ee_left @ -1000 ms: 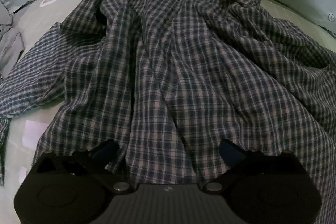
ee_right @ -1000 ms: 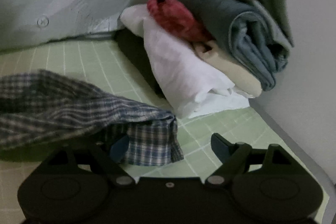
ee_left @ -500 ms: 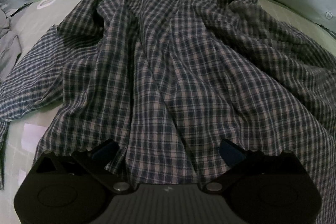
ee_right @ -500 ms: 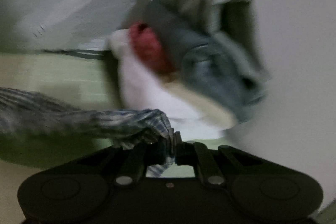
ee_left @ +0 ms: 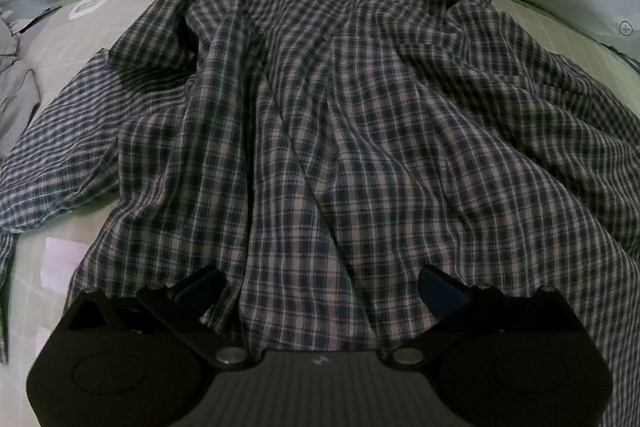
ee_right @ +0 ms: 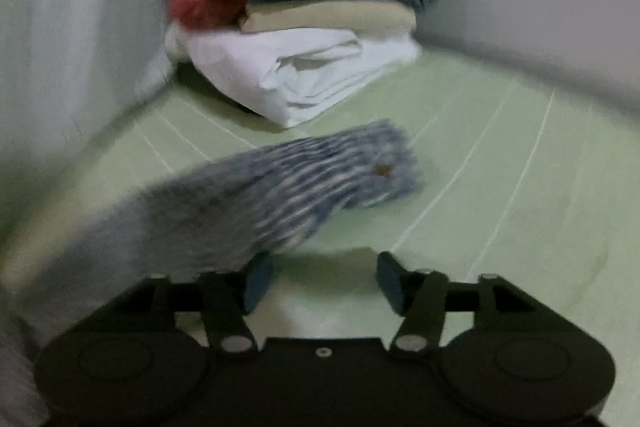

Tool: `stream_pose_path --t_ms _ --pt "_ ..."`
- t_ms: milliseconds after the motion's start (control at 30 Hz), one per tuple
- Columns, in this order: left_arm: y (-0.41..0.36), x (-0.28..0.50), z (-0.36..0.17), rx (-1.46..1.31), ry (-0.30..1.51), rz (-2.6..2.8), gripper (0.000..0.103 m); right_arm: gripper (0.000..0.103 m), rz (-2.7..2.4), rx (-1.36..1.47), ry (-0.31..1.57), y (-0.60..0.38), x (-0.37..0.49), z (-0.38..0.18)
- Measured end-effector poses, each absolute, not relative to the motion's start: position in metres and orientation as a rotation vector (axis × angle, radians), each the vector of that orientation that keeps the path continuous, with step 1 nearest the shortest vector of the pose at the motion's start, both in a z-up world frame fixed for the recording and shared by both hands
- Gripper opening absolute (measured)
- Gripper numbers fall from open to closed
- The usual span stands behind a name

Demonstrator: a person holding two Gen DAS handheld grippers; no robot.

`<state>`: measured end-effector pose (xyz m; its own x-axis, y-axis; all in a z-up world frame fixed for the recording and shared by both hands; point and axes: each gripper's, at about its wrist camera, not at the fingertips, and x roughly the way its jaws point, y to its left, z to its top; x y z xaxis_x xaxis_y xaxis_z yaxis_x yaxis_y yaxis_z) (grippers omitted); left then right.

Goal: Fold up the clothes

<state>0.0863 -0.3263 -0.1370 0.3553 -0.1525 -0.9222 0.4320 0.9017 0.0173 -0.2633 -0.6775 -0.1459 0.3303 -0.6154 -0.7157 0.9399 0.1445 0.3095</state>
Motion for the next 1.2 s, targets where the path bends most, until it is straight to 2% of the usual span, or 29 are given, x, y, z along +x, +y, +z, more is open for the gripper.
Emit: stream_pose_path --t_ms 33,67,167,267,300,333,367,400,433,500,533,633,767,800,867,900,933,967,1033,1167,1200 --pt "-0.327 0.087 -0.138 0.277 1.149 -0.384 0.103 0.079 -1.173 0.884 0.419 -0.677 -0.266 -0.148" --pt "-0.328 0.087 -0.138 0.277 1.148 -0.384 0.103 0.083 -1.171 0.916 0.388 -0.681 -0.265 -0.149" --pt "-0.327 0.084 -0.138 0.276 1.141 -0.385 0.103 0.085 -1.169 0.981 0.318 -0.696 -0.261 -0.152" --pt "-0.326 0.083 -0.138 0.274 1.133 -0.386 0.103 0.083 -1.206 0.921 0.356 -0.709 -0.25 -0.151" --pt "-0.326 0.082 -0.138 0.274 1.13 -0.387 0.103 0.077 -1.205 0.878 0.4 -0.712 -0.243 -0.151" --pt "-0.325 0.082 -0.138 0.273 1.128 -0.387 0.103 0.055 -1.204 0.834 0.444 -0.716 -0.237 -0.152" --pt "-0.325 0.082 -0.138 0.273 1.127 -0.387 0.103 0.042 -1.201 0.789 0.489 -0.719 -0.23 -0.152" --pt "-0.325 0.081 -0.137 0.272 1.126 -0.387 0.103 0.023 -1.188 0.723 0.555 -0.72 -0.225 -0.151" --pt "-0.325 0.081 -0.138 0.272 1.125 -0.386 0.103 0.017 -1.182 0.67 0.591 -0.719 -0.221 -0.15" --pt "-0.325 0.081 -0.138 0.272 1.124 -0.386 0.103 0.009 -1.166 0.598 0.636 -0.72 -0.216 -0.149" --pt "-0.325 0.081 -0.138 0.272 1.125 -0.386 0.103 0.008 -1.171 0.581 0.634 -0.719 -0.219 -0.147" --pt "-0.326 0.08 -0.138 0.273 1.126 -0.387 0.103 0.007 -1.293 0.527 0.596 -0.722 -0.24 -0.137" --pt "-0.326 0.081 -0.138 0.276 1.124 -0.393 0.103 0.007 -1.423 0.512 0.662 -0.736 -0.264 -0.138" --pt "-0.326 0.081 -0.138 0.277 1.123 -0.395 0.103 0.01 -1.421 0.496 0.694 -0.736 -0.264 -0.139" --pt "-0.327 0.083 -0.138 0.28 1.128 -0.398 0.103 0.034 -1.427 0.446 0.725 -0.73 -0.259 -0.136" --pt "-0.328 0.084 -0.138 0.282 1.131 -0.399 0.103 0.051 -1.429 0.414 0.734 -0.726 -0.255 -0.133" --pt "-0.328 0.085 -0.138 0.283 1.134 -0.4 0.103 0.061 -1.431 0.383 0.743 -0.722 -0.251 -0.131" --pt "-0.329 0.085 -0.138 0.285 1.137 -0.402 0.103 0.064 -1.422 0.356 0.734 -0.716 -0.244 -0.126" --pt "-0.329 0.088 -0.137 0.288 1.149 -0.403 0.103 0.08 -1.402 0.303 0.715 -0.706 -0.231 -0.117" --pt "-0.322 0.096 -0.131 0.277 1.162 -0.375 0.103 0.093 -1.201 0.347 0.71 -0.694 -0.174 -0.114" --pt "-0.319 0.1 -0.131 0.271 1.16 -0.368 0.103 0.099 -1.146 0.363 0.715 -0.692 -0.158 -0.115"
